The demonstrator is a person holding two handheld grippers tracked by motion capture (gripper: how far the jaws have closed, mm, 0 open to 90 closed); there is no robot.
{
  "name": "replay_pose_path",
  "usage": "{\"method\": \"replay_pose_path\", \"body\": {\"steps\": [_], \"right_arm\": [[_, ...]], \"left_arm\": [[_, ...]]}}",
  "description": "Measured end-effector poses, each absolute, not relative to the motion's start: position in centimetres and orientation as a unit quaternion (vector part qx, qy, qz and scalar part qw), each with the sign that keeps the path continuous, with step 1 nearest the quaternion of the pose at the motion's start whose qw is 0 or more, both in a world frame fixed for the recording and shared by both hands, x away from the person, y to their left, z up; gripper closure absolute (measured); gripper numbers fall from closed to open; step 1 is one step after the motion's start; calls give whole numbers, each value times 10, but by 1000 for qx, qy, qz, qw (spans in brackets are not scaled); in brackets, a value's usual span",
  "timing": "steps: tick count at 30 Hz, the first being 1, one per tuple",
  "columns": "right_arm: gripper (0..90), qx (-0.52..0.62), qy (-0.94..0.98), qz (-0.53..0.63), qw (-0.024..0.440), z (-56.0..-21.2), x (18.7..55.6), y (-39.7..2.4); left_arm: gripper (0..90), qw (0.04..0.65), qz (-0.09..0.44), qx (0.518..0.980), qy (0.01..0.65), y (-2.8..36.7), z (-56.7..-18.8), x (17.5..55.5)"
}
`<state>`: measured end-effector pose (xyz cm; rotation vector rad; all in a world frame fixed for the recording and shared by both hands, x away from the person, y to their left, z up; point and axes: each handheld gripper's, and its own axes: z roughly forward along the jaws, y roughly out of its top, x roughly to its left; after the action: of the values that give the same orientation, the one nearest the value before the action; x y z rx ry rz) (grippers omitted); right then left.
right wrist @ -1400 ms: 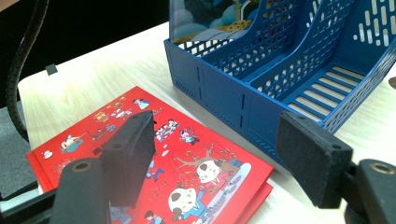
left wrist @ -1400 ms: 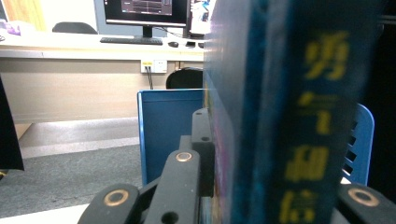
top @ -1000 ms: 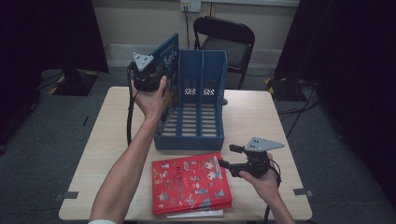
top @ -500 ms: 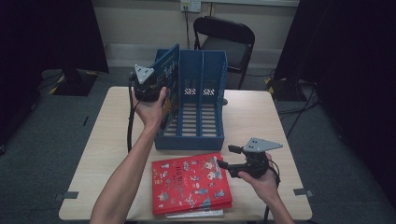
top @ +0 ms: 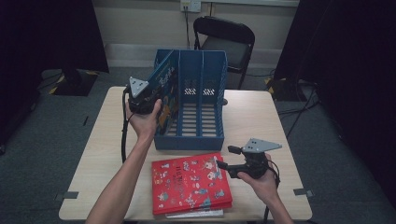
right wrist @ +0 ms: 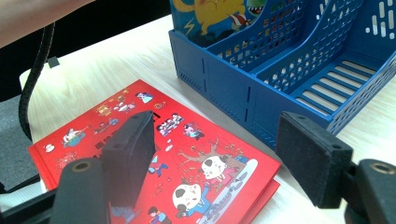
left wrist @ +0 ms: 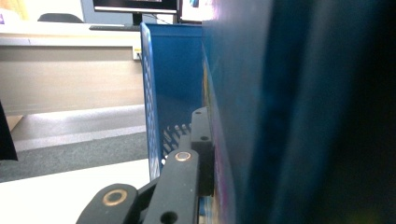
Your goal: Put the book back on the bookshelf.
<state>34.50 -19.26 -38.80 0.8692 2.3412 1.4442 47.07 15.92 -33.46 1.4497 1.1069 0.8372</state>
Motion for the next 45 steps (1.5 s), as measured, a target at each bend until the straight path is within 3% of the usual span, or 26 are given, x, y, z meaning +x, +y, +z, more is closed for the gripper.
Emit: {"method": "replay_pose_path", "body": {"steps": [14,22,35,39,45], "right_arm": [[279,302,807,492,125,-391,345,-192],[278,303,806,493,127,-390,345,-193],[278,304,807,491,127,-391,345,-193],[279,304,808,489,126,-391,345,-192],[279,304,807,490,126,-391,345,-193]], "left_arm": [[787,533,314,638,458,164,-331,468],[694,537,293,650,451,173,-314,466],[766,475,295,698,446,176,-292,469],[797,451,325,692,460,171,-292,468],[818,470,338,665,472,168,-298,463]]}}
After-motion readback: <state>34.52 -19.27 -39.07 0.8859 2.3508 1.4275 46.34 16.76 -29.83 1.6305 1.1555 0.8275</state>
